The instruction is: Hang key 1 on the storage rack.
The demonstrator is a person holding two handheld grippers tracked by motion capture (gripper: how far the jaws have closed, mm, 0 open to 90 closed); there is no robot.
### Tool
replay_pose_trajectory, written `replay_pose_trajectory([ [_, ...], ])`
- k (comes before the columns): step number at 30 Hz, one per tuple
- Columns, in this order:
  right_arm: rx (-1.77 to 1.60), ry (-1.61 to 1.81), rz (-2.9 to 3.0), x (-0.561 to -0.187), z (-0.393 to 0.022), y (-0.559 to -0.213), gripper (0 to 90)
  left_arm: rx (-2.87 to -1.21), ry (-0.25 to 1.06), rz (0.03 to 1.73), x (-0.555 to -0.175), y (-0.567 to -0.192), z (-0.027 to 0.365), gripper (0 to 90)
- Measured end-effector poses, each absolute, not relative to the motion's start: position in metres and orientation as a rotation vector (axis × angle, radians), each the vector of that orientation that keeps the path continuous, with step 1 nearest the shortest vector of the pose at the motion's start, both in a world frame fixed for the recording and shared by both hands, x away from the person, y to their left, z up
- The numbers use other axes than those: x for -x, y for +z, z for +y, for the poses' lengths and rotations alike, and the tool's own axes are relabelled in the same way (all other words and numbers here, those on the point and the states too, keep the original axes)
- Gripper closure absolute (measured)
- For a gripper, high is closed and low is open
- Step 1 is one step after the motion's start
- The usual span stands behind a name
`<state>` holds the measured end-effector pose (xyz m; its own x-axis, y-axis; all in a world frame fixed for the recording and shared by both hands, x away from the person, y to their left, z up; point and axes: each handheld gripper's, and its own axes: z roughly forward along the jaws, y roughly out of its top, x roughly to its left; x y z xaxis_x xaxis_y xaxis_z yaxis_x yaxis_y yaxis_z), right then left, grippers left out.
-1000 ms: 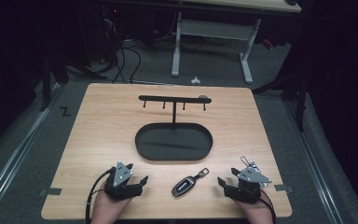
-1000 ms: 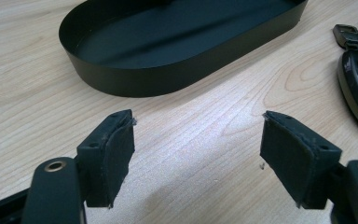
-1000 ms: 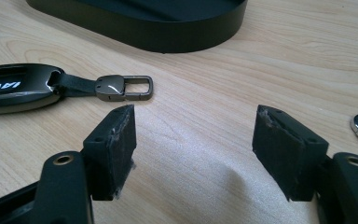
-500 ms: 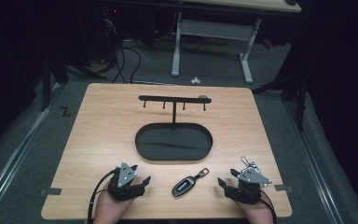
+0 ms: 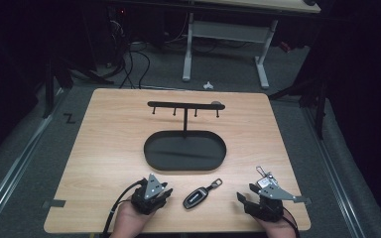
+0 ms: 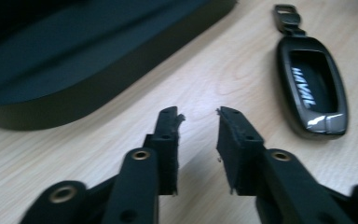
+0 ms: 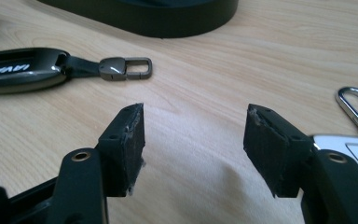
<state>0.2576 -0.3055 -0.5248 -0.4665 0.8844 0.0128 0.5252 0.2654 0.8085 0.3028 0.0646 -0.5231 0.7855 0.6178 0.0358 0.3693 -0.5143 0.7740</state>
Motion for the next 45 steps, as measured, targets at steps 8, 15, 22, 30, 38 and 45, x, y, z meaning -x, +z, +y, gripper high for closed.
replay_pose_trajectory([
  [8, -1.302, 1.064, 2.075, -0.246, -0.315, -0.526, 38.9, -2.265, 0.369, 0.633, -0.299, -0.528, 0.027, 84.0],
  [15, -1.322, 1.074, 2.067, -0.243, -0.316, -0.526, 37.7, -2.278, 0.306, 0.545, -0.290, -0.527, 0.017, 84.6],
  [22, -1.296, 1.114, 2.115, -0.245, -0.298, -0.526, 35.3, -2.231, 0.283, 0.433, -0.275, -0.524, 0.004, 68.2],
  [30, -1.190, 1.191, 2.202, -0.247, -0.263, -0.521, 50.3, -2.080, 0.448, 0.704, -0.297, -0.515, 0.069, 42.4],
  [38, -1.058, 1.255, 2.329, -0.251, -0.227, -0.516, 87.2, -1.929, 0.491, 0.954, -0.308, -0.514, 0.137, 33.6],
  [45, -0.952, 1.203, 2.456, -0.251, -0.205, -0.522, 89.9, -1.911, 0.515, 0.969, -0.304, -0.514, 0.145, 33.8],
])
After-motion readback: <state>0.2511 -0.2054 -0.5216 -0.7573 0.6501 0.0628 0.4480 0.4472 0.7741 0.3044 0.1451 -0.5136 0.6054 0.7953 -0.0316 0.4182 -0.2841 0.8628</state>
